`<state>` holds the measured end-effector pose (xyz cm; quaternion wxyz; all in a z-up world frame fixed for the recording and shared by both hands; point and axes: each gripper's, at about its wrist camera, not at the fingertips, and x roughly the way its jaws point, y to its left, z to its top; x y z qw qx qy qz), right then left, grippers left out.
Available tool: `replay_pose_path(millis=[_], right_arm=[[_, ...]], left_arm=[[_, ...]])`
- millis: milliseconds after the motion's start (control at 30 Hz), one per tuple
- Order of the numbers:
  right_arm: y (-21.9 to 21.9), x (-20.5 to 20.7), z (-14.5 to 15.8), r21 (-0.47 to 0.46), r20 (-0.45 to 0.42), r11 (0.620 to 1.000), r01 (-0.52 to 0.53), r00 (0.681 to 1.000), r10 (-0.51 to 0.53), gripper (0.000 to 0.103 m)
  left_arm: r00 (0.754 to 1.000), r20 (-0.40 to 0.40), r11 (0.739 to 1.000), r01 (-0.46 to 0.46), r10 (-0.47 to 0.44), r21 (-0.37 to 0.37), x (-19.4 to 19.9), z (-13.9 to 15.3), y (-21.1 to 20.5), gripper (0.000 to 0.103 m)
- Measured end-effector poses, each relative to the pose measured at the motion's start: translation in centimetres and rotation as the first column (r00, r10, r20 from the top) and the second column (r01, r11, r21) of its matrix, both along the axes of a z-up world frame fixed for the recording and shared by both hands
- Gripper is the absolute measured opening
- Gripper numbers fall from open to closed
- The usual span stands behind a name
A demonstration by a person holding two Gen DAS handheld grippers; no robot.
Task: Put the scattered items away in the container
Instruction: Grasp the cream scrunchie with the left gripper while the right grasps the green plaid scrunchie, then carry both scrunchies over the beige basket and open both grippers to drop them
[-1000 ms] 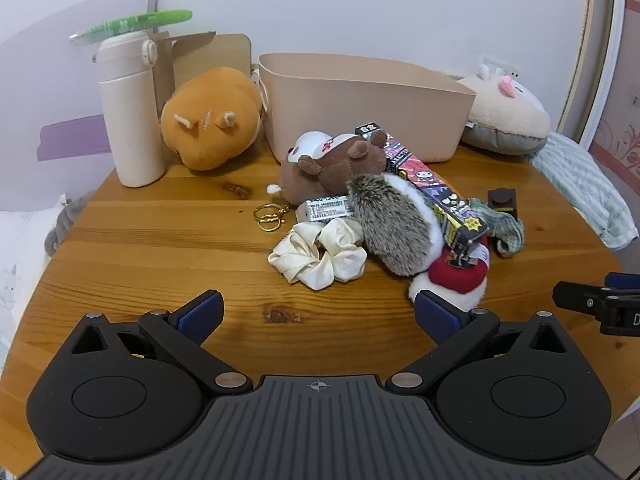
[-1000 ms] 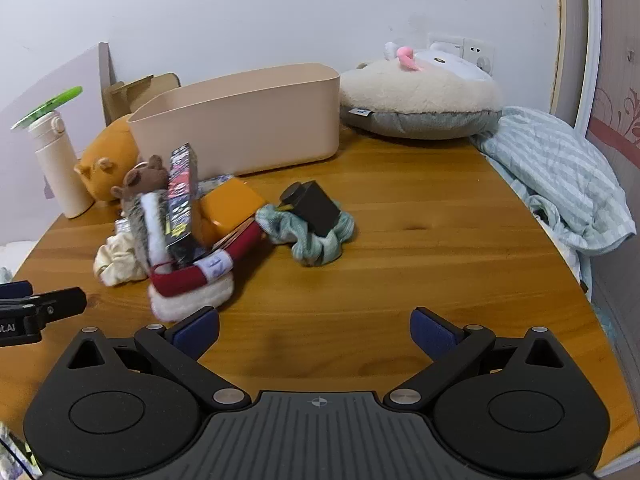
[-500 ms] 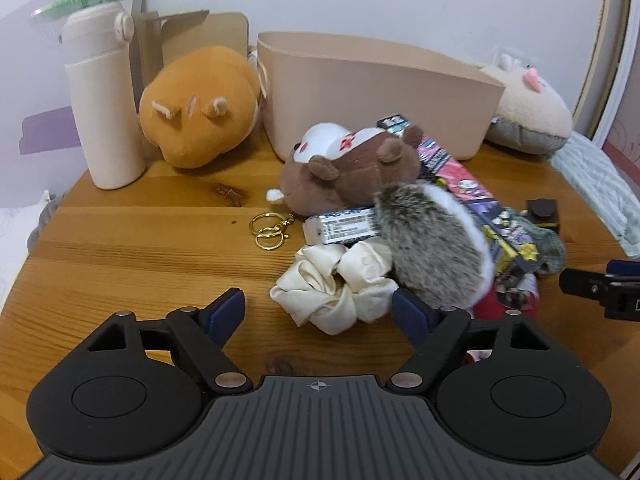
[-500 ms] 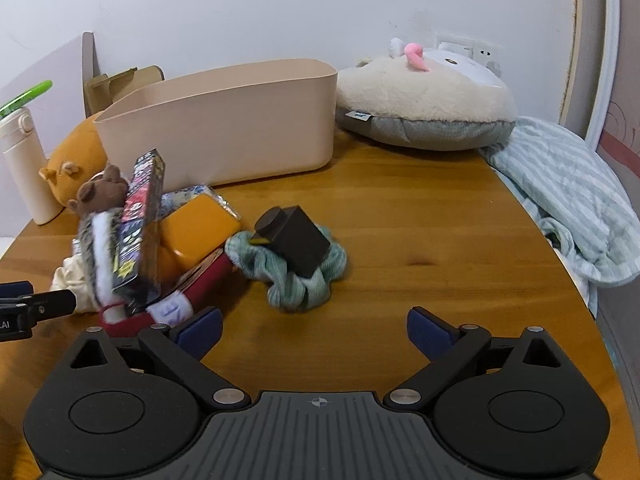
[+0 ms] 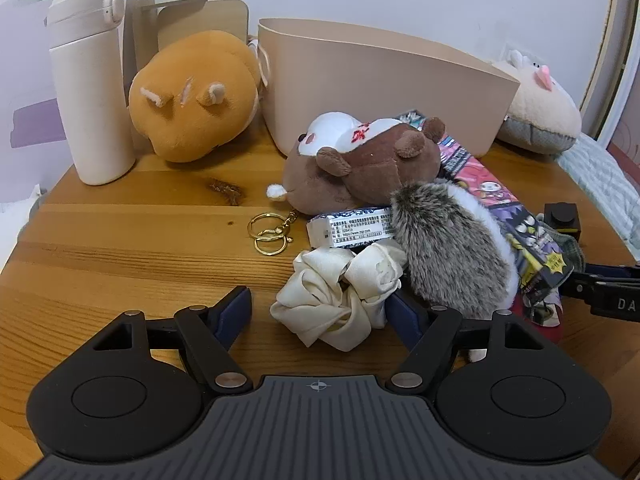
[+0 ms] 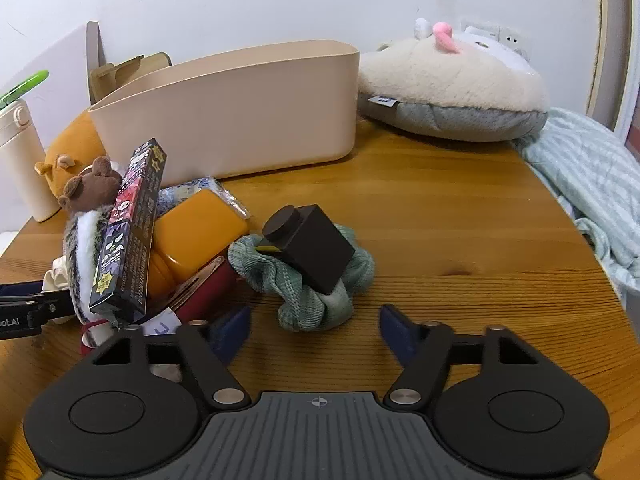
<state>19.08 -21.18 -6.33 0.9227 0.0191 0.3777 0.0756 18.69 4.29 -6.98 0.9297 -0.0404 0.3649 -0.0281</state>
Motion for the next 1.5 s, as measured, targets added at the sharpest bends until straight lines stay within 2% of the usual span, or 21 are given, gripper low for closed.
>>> replay_pose_path(millis=[133, 233, 400, 500, 567, 700, 767, 1033, 1500], right_arm=[[0.1, 0.0, -0.3, 0.010, 0.012, 1.000, -0.012, 1.000, 0.012, 0.058], [-0.1, 0.1, -0.4, 0.021, 0.023, 1.000, -0.021, 1.000, 0.021, 0.045], [-0.6, 0.3, -0.7, 0.067, 0.032, 0.997, -0.040, 0.999, 0.037, 0.019], [-1.2, 0.3, -0.8, 0.137, 0.026, 0.989, -0.048, 0.999, 0.044, 0.013], [-1.8, 0.3, -0.7, 0.194, 0.024, 0.980, -0.049, 0.999, 0.045, 0.012], [-2.7, -0.1, 0.1, 0.298, 0.038, 0.953, -0.064, 0.998, 0.055, 0.011], [-2.8, -0.3, 0.7, 0.320, 0.052, 0.944, -0.076, 0.997, 0.062, 0.011], [-2.8, -1.0, 2.0, 0.322, 0.092, 0.942, -0.090, 0.994, 0.063, 0.011], [-3.2, -2.1, 4.1, 0.309, 0.138, 0.947, -0.093, 0.989, 0.052, 0.011]], left_arm=[[1.000, 0.005, 1.000, 0.001, -0.001, 0.010, -0.1, -0.1, -0.1, 0.075], [1.000, 0.012, 1.000, -0.004, 0.003, 0.015, -0.2, -0.1, -0.2, 0.073], [1.000, 0.023, 0.999, -0.012, 0.011, 0.032, -0.5, -0.1, -0.2, 0.051], [1.000, 0.024, 1.000, -0.012, 0.012, 0.026, -0.7, 0.0, -0.1, 0.037], [1.000, 0.024, 1.000, -0.013, 0.012, 0.016, -0.7, 0.0, 0.0, 0.030], [1.000, 0.024, 1.000, -0.008, 0.009, -0.003, -0.8, 0.1, 0.0, 0.024], [1.000, 0.029, 1.000, -0.002, 0.002, -0.005, -0.9, 0.2, -0.1, 0.020], [0.998, 0.069, 1.000, -0.008, 0.008, -0.013, -1.4, 1.2, 0.1, 0.016], [0.990, 0.143, 1.000, -0.011, 0.012, -0.008, -2.9, 3.9, 0.4, 0.015]])
